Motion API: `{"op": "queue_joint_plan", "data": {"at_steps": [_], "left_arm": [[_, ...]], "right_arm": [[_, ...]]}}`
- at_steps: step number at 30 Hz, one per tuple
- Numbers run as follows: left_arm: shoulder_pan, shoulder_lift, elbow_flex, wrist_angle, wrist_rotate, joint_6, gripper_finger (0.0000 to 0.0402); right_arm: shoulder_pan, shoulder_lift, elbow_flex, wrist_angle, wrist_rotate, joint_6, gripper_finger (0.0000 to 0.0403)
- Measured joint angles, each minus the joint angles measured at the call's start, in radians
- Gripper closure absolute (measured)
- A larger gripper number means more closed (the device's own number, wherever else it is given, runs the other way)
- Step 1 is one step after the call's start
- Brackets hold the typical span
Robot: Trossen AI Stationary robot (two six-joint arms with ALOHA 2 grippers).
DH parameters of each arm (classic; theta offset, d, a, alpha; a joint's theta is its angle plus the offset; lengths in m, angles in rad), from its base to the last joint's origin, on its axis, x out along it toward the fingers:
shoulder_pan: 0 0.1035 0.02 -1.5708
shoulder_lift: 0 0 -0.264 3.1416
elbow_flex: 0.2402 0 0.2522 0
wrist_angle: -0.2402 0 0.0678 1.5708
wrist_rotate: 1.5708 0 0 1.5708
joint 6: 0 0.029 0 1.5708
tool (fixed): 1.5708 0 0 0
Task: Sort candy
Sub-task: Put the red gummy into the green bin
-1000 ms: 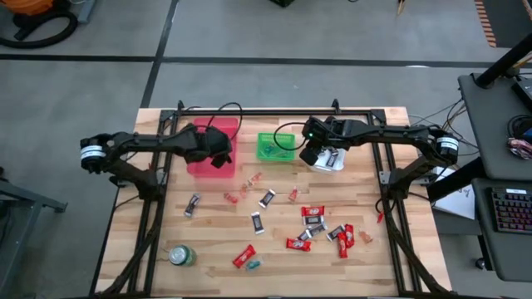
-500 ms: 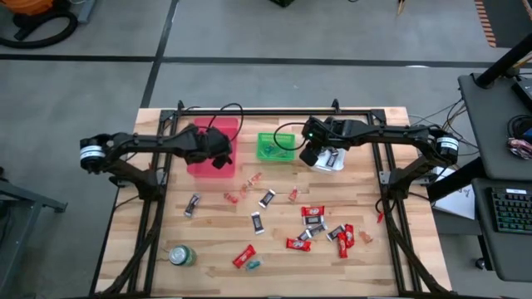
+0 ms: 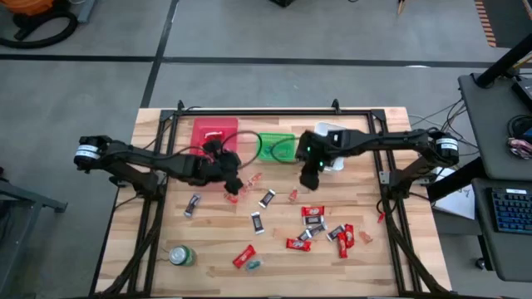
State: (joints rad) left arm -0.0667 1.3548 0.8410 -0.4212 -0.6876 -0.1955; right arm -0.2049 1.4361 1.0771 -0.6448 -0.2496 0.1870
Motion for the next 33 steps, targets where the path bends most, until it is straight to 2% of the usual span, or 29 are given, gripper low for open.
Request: {"op": "queue_joint_plan", "data": {"at_steps": [3, 6, 10, 13, 19, 24, 33], "left_arm": [[-0.07, 0.0, 0.0, 0.065, 0.001, 0.099, 0.0271], [-0.123, 0.0, 0.0, 0.102, 0.036, 0.19, 0.0271], [-0.149, 0.0, 0.0, 0.141, 0.054, 0.222, 0.0271], [-0.15, 0.0, -0.001, 0.145, 0.082, 0.24, 0.0272], [-0.146, -0.016, -0.071, 0.302, 0.239, 0.356, 0.0297], [-0.138, -0.071, -0.1, 0.373, 0.217, 0.361, 0.0322], [-0.132, -0.163, -0.104, 0.464, 0.199, 0.436, 0.0326]], "right_arm": [[0.072, 0.0, 0.0, 0.0, 0.002, -0.094, 0.0259], [0.151, 0.007, 0.0, -0.001, 0.117, -0.221, 0.0259], [0.249, 0.029, 0.0, -0.001, 0.291, -0.377, 0.0259], [0.295, 0.063, 0.0, 0.025, 0.365, -0.42, 0.0259], [0.303, 0.139, 0.008, 0.071, 0.377, -0.409, 0.0259], [0.299, 0.19, 0.012, 0.072, 0.335, -0.381, 0.0254], [0.296, 0.278, 0.013, 0.116, 0.346, -0.472, 0.0254]]}}
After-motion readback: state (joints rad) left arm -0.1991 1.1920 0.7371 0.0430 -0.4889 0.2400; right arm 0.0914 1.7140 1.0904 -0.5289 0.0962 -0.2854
